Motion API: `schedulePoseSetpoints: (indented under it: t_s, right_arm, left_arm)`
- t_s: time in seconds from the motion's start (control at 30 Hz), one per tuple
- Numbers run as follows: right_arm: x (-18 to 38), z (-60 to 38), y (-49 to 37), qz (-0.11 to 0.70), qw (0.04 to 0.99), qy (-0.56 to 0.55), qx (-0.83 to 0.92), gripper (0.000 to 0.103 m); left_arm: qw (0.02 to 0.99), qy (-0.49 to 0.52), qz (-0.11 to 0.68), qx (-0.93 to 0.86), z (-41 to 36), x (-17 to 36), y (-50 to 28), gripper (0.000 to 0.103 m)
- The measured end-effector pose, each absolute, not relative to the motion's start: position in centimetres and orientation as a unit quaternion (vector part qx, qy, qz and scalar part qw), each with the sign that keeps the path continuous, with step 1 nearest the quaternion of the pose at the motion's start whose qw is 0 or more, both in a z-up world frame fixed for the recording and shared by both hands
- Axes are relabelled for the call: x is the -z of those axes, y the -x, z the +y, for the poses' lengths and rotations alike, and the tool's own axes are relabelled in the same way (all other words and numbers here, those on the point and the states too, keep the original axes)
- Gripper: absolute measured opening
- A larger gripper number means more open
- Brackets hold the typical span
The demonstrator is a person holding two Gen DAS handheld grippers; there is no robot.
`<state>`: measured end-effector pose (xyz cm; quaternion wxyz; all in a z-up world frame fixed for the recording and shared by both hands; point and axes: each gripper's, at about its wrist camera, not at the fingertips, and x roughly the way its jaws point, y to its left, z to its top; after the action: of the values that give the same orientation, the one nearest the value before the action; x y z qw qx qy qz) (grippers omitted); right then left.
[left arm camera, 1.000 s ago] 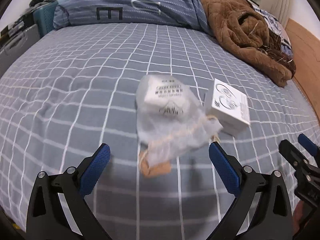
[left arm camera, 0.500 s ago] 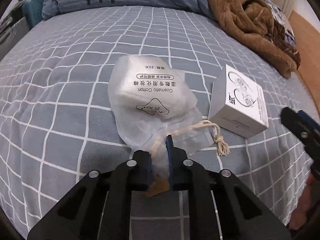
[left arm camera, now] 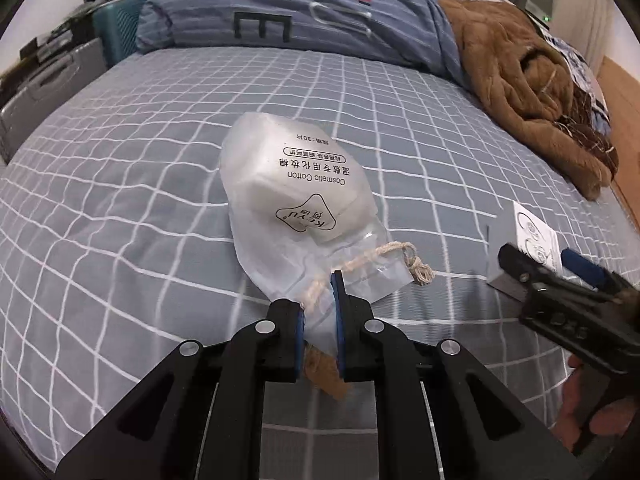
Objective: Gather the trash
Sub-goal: 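Grasp the clear cotton-pad bag with left tool while right tool grasps the white leaflet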
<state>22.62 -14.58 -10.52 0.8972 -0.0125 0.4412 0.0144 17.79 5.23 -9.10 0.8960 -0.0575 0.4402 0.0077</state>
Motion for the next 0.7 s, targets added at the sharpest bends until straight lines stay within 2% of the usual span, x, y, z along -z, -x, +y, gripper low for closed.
schedulePoseSetpoints:
  t_s: [0.13,0.2,0.7]
  right_arm:
    - [11.9,-14.5,-23.3,0.457,0.889,-0.001,-0.002,0.095]
    - [12.0,-14.7,-23.2,0.451,0.892,-0.011,0.002,0.075]
    - [9.2,-15.4,-21.6,0.428,0.903,-0.014,-0.016,0.075]
  left_arm:
    - [0.896,0.059,0.44,-0.008,5.8,9.0,-17.7,0.011]
    - [0.897,0.059,0.438,-0.007,5.7,8.9,-17.9,0.011]
    - [0.899,0.055,0.435,0.002,4.7,8.4,-17.6,0.011]
